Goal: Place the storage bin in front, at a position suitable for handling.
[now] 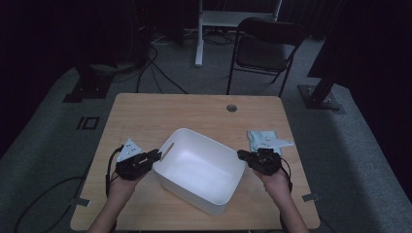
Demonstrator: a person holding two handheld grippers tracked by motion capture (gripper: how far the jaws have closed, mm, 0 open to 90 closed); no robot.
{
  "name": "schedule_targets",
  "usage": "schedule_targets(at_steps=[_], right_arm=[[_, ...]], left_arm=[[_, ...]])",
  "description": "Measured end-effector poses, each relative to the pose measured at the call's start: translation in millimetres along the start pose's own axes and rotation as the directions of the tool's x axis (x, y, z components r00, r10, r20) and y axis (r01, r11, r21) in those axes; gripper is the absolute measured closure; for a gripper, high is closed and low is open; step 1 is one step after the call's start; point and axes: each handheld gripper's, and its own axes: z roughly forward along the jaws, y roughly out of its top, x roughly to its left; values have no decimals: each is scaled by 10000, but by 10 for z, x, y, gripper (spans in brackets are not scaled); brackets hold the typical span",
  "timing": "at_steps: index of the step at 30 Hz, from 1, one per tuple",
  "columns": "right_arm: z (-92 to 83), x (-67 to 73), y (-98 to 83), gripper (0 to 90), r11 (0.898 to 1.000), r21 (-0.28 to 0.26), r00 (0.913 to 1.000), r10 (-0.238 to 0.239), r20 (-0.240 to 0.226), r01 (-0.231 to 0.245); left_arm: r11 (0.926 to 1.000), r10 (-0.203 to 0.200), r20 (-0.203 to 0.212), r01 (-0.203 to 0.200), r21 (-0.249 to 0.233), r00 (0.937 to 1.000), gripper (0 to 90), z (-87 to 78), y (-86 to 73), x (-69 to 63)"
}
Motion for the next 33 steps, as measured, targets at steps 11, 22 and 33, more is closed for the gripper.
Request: schedule_targets(at_steps=[11, 22, 33], right_arm=[[79, -39, 44, 852, 9999, -75, 9997, -120, -194, 119], [179, -101, 117, 847, 9998, -51, 9989, -175, -445, 172], [295, -176, 214, 837, 9992, -11, 9980, -401, -496, 401]], left_arm=[[9999, -164, -223, 163, -43, 9996, 782, -118, -60, -72], [9992, -392, -225, 393, 54, 9990, 767, -202, -94, -114], [9986, -501, -328, 506, 128, 9982, 753, -257, -117, -203]])
